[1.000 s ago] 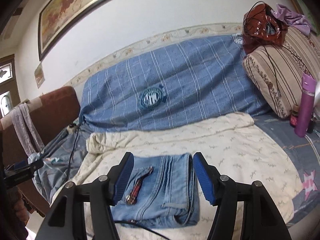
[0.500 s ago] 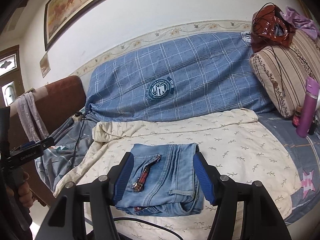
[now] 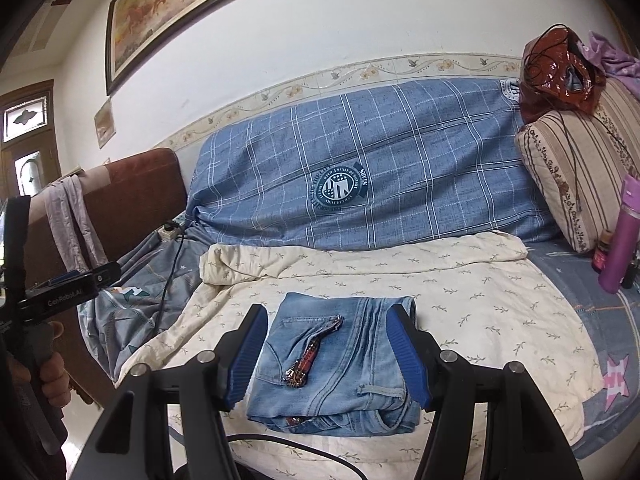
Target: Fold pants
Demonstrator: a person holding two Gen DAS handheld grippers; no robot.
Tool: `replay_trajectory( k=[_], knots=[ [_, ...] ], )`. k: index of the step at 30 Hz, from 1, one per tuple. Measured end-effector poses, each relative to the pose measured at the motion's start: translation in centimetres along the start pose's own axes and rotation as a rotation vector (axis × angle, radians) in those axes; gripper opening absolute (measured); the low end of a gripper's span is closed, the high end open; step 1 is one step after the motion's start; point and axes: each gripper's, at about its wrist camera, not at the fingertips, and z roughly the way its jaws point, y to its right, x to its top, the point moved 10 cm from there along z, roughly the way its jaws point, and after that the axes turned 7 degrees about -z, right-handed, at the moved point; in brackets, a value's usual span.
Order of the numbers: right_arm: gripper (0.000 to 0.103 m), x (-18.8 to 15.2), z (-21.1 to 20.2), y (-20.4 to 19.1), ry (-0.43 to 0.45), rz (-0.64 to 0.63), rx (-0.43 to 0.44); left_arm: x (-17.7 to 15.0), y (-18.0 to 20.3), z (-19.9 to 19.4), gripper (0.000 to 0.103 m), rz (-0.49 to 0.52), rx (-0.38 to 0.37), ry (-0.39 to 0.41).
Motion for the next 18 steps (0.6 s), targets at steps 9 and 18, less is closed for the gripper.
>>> replay_trajectory(
  k=[9,18],
  knots=[
    [0.064,-0.4,0.2,0.1,-0.013,-0.018,-0.018,0.4,-0.2,-0.5,0.103,0.003,0.007,0.029],
    [0.064,-0.9,0.3,1.3,-0.028,0.003,-0.041,0.0,0.0,-0.2,0.103,0.015,0.0,0.017]
  ],
)
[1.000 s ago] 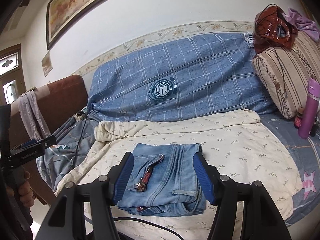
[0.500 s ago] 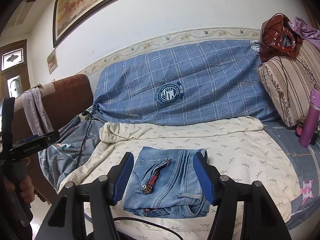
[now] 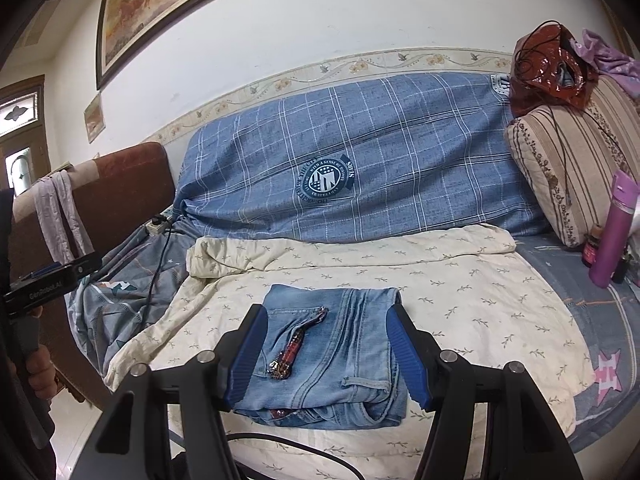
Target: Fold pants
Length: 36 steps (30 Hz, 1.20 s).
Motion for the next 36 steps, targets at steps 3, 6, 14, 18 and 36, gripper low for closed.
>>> replay_trajectory(
  k=[3,6,14,18,36],
  knots=[
    [0.064,0.1,0.0,0.3,0.002,0.005,-0.005,-0.1,0.0,0.1,0.103,0.004,0.003,-0.003],
    [0.064,0.0,0.0,0.3,-0.001,0.007,-0.007,-0.3,0.0,0.3,0.103,0.004,0.005,-0.006],
    [0.064,-0.1,0.3,0.0,-0.009,-0.001,-0.005,-0.3,-0.3,0.3,0.103,-0.008,0.004,-0.003],
    [0.064,-0.2,0.5,-0.1,-0.012,0.001,-0.003,-0.3,-0.5,0.5,0.103,-0.015,0.007,-0.005],
    [0.064,-0.6,1.2,0.2,-0.022,0.018,-0.001,-0.6,-0.4,1.2,0.103,-0.021,0.003,-0.022]
  ],
)
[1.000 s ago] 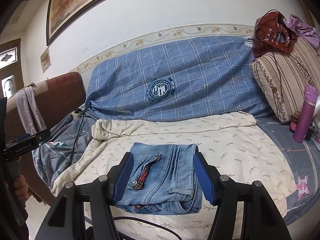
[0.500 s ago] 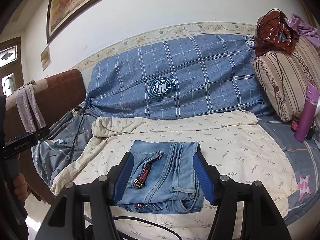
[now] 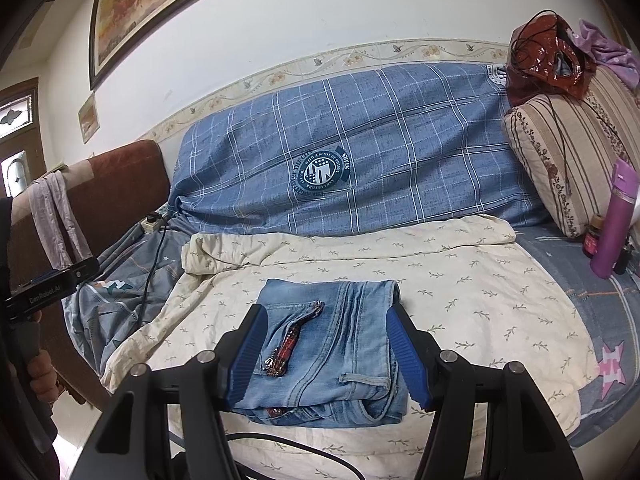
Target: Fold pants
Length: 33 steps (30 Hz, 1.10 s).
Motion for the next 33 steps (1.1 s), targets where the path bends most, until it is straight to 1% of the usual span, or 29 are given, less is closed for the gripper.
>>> replay_trajectory(
  k=[9,22,28,33],
  knots=[
    [0.064,0.0,0.3,0.3,-0.002,0.005,-0.003,0.0,0.3,0.2,0.103,0.002,-0.006,-0.002],
    [0.064,0.1,0.9,1.4,-0.01,0.007,-0.035,-0.3,0.4,1.3,0.103,0.004,-0.006,-0.014],
    [0.064,0.1,1.3,2.3,-0.02,0.012,-0.065,-0.7,0.3,2.2,0.103,0.003,-0.003,-0.026],
    [0.064,-0.4,1.9,3.7,-0.044,0.033,-0.097,-1.7,0.6,3.5,0.103,0.013,-0.001,-0.056]
  ],
)
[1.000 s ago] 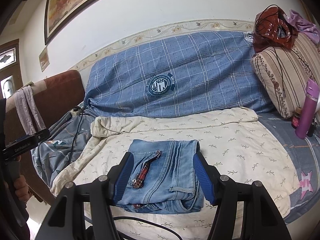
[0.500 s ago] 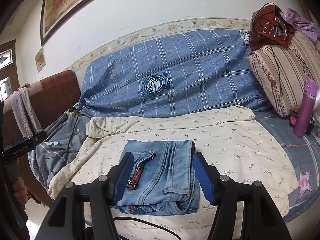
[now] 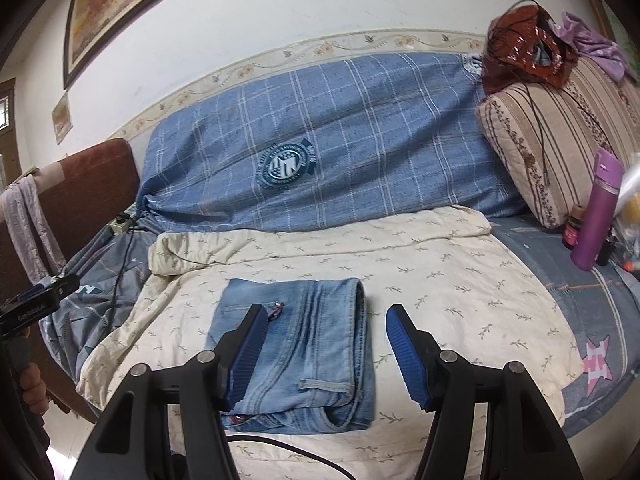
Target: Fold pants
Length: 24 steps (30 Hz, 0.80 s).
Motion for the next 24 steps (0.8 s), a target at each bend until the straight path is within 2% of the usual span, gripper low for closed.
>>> replay_trajectory(
  k=[24],
  knots=[
    [0.064,-1.9,3.9,2.4,-0.072,0.079,0.031,-0.5,3.2,3.2,0.103,0.039,0.003,-0.045]
  ],
)
